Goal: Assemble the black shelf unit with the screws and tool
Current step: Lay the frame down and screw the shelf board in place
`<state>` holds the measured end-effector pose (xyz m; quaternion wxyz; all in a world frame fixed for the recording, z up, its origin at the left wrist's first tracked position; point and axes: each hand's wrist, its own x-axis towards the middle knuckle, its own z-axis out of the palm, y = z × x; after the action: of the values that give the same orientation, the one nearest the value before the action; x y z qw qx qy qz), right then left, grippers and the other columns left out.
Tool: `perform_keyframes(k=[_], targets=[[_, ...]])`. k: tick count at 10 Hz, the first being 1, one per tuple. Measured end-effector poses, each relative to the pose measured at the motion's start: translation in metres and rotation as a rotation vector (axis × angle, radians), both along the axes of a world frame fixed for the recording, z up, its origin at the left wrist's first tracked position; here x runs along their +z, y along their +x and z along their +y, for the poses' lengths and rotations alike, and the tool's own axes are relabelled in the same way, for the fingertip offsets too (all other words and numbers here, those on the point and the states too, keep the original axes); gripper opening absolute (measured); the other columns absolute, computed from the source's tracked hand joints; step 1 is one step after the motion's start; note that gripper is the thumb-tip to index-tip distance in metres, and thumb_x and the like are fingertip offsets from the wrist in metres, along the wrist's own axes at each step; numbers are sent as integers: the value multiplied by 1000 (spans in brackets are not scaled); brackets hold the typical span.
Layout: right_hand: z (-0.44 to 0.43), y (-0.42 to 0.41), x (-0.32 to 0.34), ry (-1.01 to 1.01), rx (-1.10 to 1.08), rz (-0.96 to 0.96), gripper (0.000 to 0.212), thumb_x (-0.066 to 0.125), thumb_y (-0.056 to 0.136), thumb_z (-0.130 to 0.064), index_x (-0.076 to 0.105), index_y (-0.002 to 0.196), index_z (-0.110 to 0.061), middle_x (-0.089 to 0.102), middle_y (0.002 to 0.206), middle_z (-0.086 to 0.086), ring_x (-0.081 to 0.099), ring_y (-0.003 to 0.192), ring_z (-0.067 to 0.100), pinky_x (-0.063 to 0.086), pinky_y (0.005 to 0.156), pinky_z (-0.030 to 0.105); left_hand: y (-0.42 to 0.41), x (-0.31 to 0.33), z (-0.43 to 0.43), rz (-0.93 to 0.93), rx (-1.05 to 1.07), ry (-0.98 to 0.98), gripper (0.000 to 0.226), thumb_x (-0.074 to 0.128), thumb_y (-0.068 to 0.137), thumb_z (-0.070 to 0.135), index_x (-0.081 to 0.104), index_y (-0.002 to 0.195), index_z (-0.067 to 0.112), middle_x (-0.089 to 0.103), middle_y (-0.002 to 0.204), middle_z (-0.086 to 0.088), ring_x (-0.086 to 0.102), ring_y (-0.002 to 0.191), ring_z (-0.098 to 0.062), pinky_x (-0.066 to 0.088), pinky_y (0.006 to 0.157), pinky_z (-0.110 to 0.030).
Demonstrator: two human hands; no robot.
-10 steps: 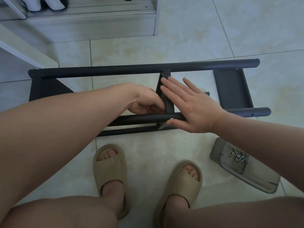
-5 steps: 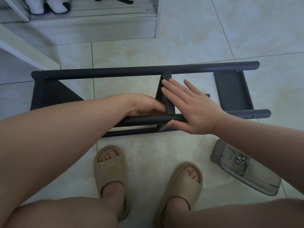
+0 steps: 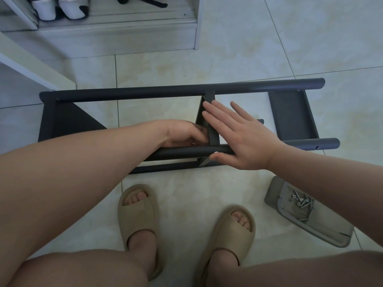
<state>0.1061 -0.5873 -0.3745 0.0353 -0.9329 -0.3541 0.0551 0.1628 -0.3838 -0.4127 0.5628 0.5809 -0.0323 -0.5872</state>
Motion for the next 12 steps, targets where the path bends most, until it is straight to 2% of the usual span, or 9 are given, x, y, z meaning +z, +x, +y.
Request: perform_keyframes(k=[2,3,4,7,8,9,10,11,12], targets=[[-1,0,1,-3,-3,4,91,32,96,-68,18,160,-5,8,169,9,6,157,25,10,126,51,0,0,0,-21,-65,11,43,47,96,11,76,66,20,67,64,2,63,57,-9,50,53,-21],[0,0,1,-2,-4,10,91,32,96,-68,18,160,-5,8,169,9,5,157,25,9,126,51,1,-2,0,-23,-69,9,22,56,85,13,75,75,17,68,66,0,64,57,-11,50,54,-21],[0,0,2,-3,-8,20,91,31,96,-68,17,160,-6,7,169,9,5,157,25,9,127,51,2,-5,1,-7,-47,-7,16,49,93,3,65,94,7,71,72,-2,67,62,-13,52,58,-22],[0,0,3,-5,-7,19,91,31,96,-68,18,160,-5,8,169,9,5,157,25,10,126,51,2,-7,0,5,-67,24,32,46,100,14,74,82,17,66,69,1,62,62,-11,52,57,-24],[-1,0,2,-7,-9,18,91,31,96,-68,17,160,-6,8,170,9,5,157,25,10,126,51,2,-5,-1,-5,-89,-7,41,45,98,8,76,75,19,68,68,2,64,59,-10,50,55,-21],[0,1,2,-3,-4,15,91,31,96,-69,18,160,-5,8,169,9,5,157,25,10,126,51,1,-4,0,9,-49,-14,18,47,94,2,64,91,10,69,70,0,65,61,-12,51,56,-22],[0,1,2,-10,-5,18,91,31,96,-69,17,161,-6,7,170,9,5,157,25,9,126,51,3,-4,0,58,-1,-13,12,55,81,7,63,89,10,65,72,-3,63,64,-15,51,64,-29],[0,1,2,-8,-7,23,91,30,96,-69,17,161,-6,7,170,8,4,157,25,9,126,51,3,-4,-1,134,-41,43,24,49,94,13,70,83,14,64,70,-1,61,64,-13,52,66,-28],[0,1,2,-13,-8,25,91,30,96,-69,16,161,-6,6,170,8,4,157,24,9,126,51,1,-4,-2,122,-59,93,20,47,99,16,65,95,9,62,73,-2,58,63,-12,52,60,-24]])
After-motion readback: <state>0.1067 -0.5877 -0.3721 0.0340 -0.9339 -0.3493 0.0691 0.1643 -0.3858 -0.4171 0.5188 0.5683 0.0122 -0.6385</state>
